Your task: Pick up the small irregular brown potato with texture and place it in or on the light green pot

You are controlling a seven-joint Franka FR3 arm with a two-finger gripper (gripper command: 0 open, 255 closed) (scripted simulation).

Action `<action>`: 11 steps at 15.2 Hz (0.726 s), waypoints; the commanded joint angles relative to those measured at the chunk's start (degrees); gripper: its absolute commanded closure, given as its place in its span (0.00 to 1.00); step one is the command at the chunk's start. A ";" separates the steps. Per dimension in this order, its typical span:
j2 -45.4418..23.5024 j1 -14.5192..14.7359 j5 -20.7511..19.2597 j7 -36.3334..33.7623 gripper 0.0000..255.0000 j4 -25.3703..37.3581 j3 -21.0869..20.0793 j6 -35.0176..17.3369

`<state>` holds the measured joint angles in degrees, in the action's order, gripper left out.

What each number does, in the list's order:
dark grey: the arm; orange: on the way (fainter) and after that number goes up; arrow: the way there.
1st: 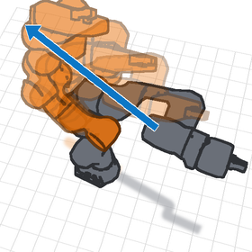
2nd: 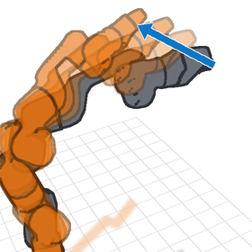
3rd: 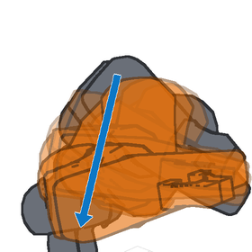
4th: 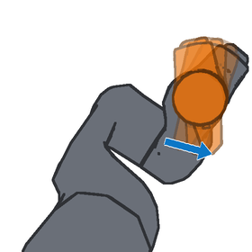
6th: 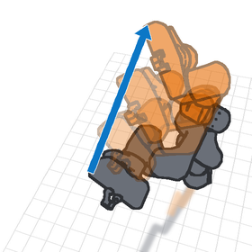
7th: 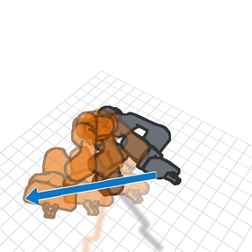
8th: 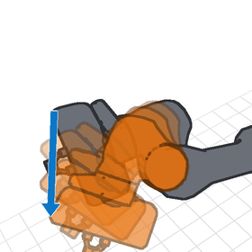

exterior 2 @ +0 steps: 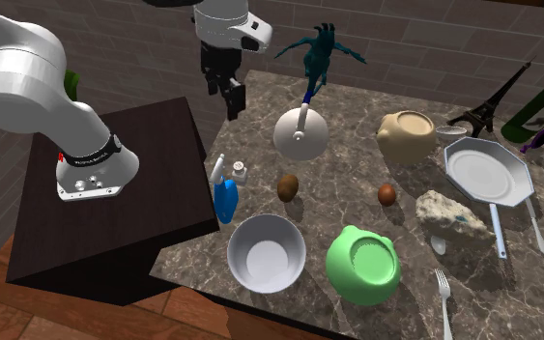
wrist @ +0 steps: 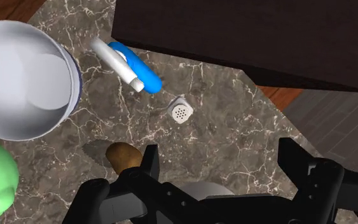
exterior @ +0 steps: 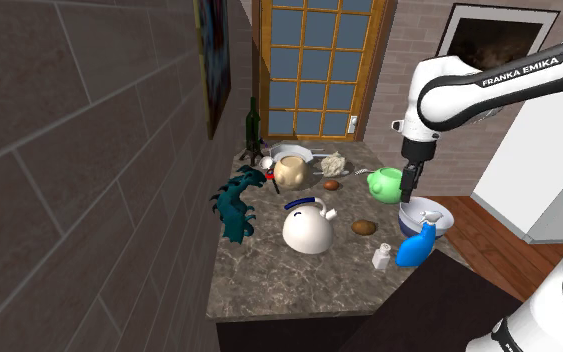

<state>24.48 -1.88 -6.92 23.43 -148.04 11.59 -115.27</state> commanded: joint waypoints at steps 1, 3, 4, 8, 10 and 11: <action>-4.14 0.24 -0.04 1.95 0.00 -0.22 1.06 -4.74; -8.57 0.31 0.11 4.36 0.00 0.34 2.32 -8.85; -10.87 0.37 0.34 5.62 0.00 0.76 2.90 -10.84; -20.53 0.56 2.41 11.17 0.00 3.35 4.75 -18.25; -25.53 0.47 4.15 14.25 0.00 5.17 5.22 -21.51; -28.04 0.33 5.16 15.85 0.00 6.22 5.30 -23.00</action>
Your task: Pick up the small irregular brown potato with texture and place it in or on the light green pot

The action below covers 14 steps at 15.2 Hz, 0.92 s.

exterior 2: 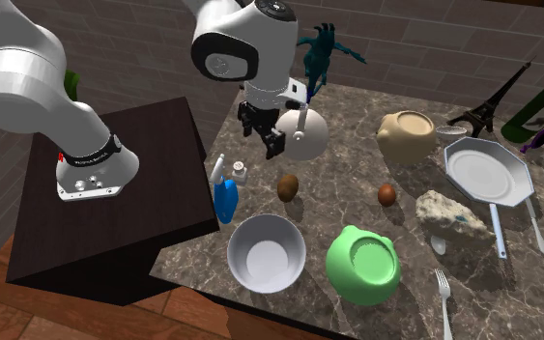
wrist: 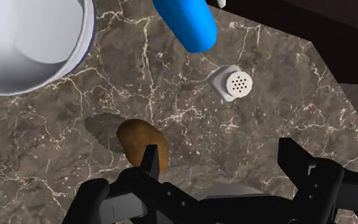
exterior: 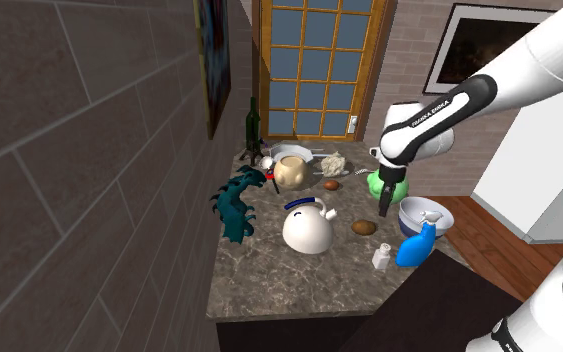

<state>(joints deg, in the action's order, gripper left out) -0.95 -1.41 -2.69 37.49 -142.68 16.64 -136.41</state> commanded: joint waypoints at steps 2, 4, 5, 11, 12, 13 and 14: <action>-7.64 -0.69 3.12 5.02 0.00 3.19 0.04 -4.57; -12.59 -1.61 5.31 8.15 0.00 5.85 -0.62 -6.88; -15.03 -2.18 6.34 9.63 0.00 7.30 -1.09 -7.89; -29.13 -6.32 10.58 16.78 0.00 17.53 -4.66 -12.14; -30.43 -6.73 10.77 17.29 0.00 18.63 -5.02 -12.40; -31.11 -6.90 10.96 17.42 0.00 18.73 -5.22 -12.98; -31.79 -7.06 11.14 17.55 0.00 18.84 -5.41 -13.56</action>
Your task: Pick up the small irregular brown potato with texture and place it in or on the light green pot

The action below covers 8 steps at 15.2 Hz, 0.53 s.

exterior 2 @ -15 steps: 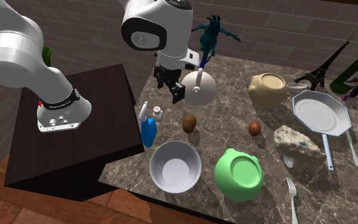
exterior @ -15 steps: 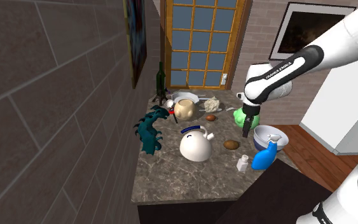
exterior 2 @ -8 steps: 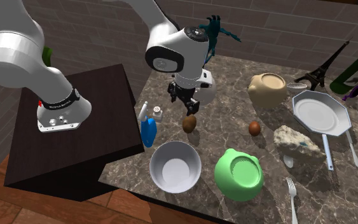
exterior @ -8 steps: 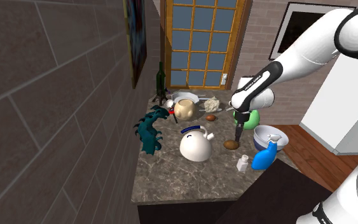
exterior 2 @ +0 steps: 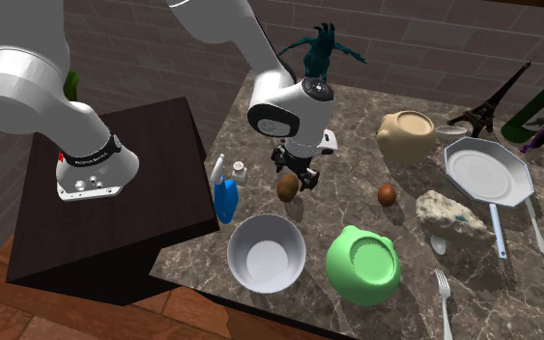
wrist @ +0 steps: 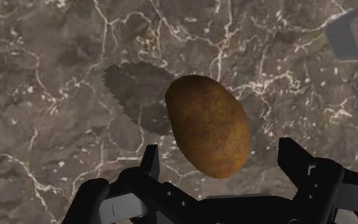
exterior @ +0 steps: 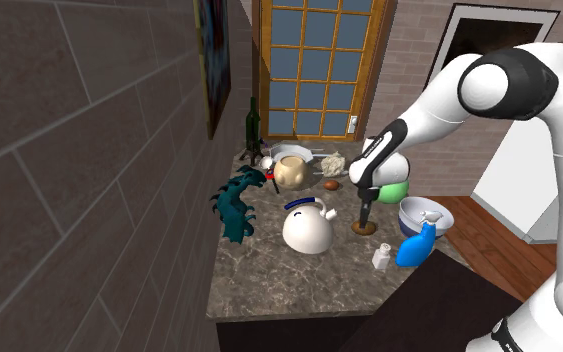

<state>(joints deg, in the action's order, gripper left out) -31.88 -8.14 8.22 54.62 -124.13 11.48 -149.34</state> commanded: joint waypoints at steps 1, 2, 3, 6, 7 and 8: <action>-1.56 -0.49 0.42 0.55 0.00 0.41 -0.44 -1.21; -2.26 -0.65 0.60 0.68 0.00 0.54 -0.63 -1.77; -2.96 -0.81 0.78 0.80 0.00 0.69 -0.82 -2.34; -4.80 -1.24 1.21 1.12 0.00 1.12 -1.33 -3.75; -4.80 -1.24 1.21 1.12 0.00 1.11 -1.33 -3.75; -4.80 -1.24 1.21 1.12 0.00 1.12 -1.33 -3.75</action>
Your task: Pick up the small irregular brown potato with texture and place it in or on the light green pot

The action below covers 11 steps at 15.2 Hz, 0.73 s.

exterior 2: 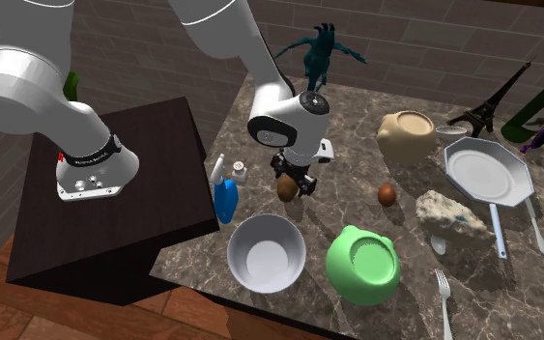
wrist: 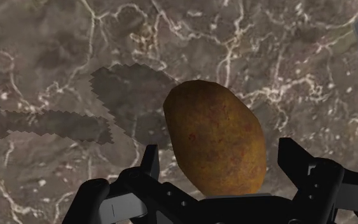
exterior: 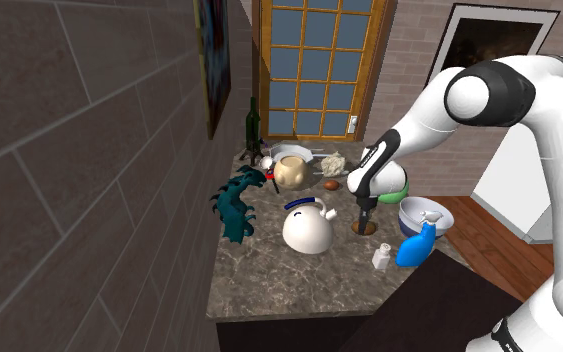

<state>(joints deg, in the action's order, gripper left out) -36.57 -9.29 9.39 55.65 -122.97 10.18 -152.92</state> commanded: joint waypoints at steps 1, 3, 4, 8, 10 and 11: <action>-0.11 -0.09 0.04 0.09 0.00 -0.03 -0.03 -0.16; -0.11 -0.09 0.04 0.09 0.00 -0.03 -0.03 -0.16; -0.11 -0.09 0.04 0.09 0.00 -0.03 -0.03 -0.16; -0.10 -0.09 0.03 0.09 1.00 -0.03 -0.03 -0.15; -0.10 -0.09 0.03 0.09 1.00 -0.03 -0.03 -0.15; -0.10 -0.09 0.03 0.09 1.00 -0.03 -0.03 -0.15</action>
<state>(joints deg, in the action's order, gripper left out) -36.68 -9.38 9.42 55.73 -123.00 10.15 -153.08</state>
